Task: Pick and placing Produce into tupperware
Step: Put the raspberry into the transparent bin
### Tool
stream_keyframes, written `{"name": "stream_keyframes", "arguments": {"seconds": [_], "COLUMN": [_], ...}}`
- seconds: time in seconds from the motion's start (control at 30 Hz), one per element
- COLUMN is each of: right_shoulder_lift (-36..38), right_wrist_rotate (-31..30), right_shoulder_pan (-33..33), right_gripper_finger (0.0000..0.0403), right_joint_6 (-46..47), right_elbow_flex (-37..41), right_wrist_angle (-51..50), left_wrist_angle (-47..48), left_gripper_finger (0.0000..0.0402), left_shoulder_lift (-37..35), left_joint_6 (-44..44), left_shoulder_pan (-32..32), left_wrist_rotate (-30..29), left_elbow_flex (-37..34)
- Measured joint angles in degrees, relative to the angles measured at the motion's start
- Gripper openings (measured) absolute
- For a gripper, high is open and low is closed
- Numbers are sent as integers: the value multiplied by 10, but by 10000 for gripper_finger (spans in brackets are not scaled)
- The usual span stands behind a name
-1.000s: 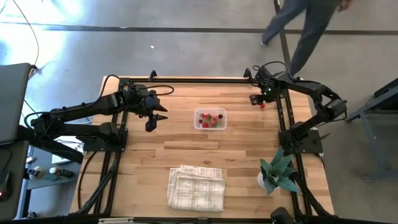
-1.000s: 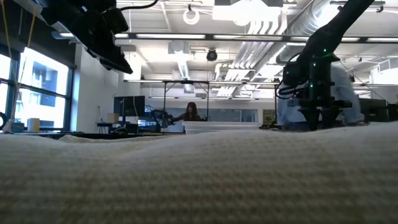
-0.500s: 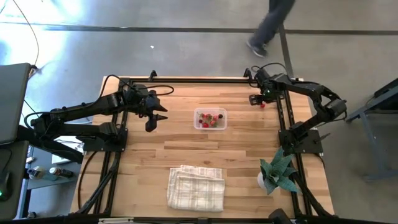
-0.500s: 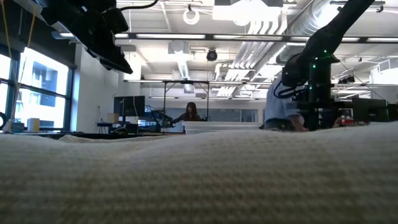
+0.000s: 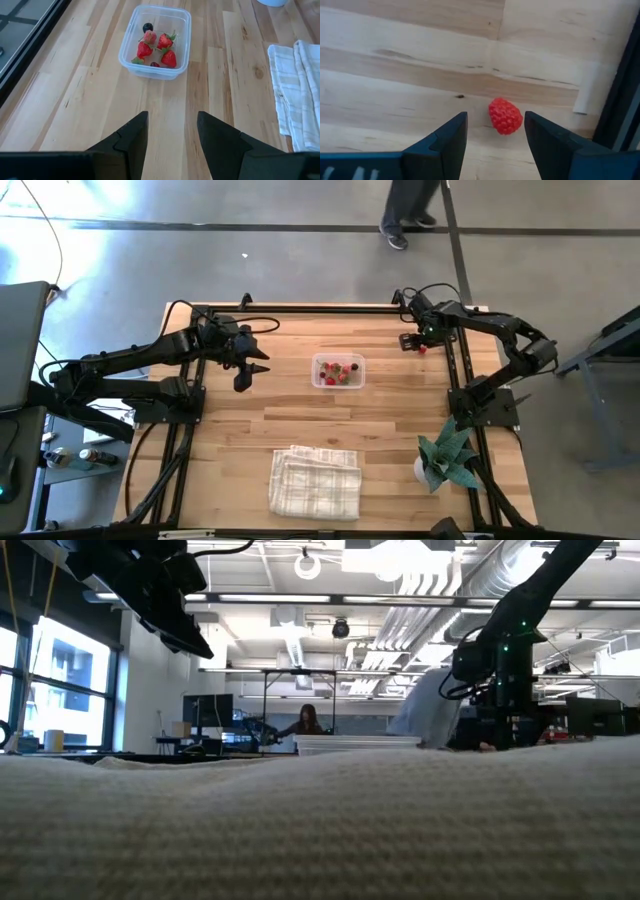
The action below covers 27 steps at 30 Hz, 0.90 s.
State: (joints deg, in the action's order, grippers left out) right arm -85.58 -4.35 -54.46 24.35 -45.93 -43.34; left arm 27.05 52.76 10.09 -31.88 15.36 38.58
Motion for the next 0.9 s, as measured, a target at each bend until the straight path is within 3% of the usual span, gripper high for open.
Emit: {"name": "stream_keyframes", "arguments": {"seconds": [0.53,0.9], "right_shoulder_lift": [0,0], "right_wrist_rotate": [-2,5], "right_shoulder_pan": [1,26], "right_gripper_finger": [188,188], "right_joint_6": [17,112], "right_elbow_flex": [0,40], "right_wrist_angle": [-6,26], "left_wrist_angle": [0,0], "left_gripper_finger": [159,159], "left_shoulder_lift": [0,0], "left_joint_6": [0,0], "left_shoulder_pan": [0,0], "left_wrist_rotate": [0,0], "left_elbow_flex": [0,0]}}
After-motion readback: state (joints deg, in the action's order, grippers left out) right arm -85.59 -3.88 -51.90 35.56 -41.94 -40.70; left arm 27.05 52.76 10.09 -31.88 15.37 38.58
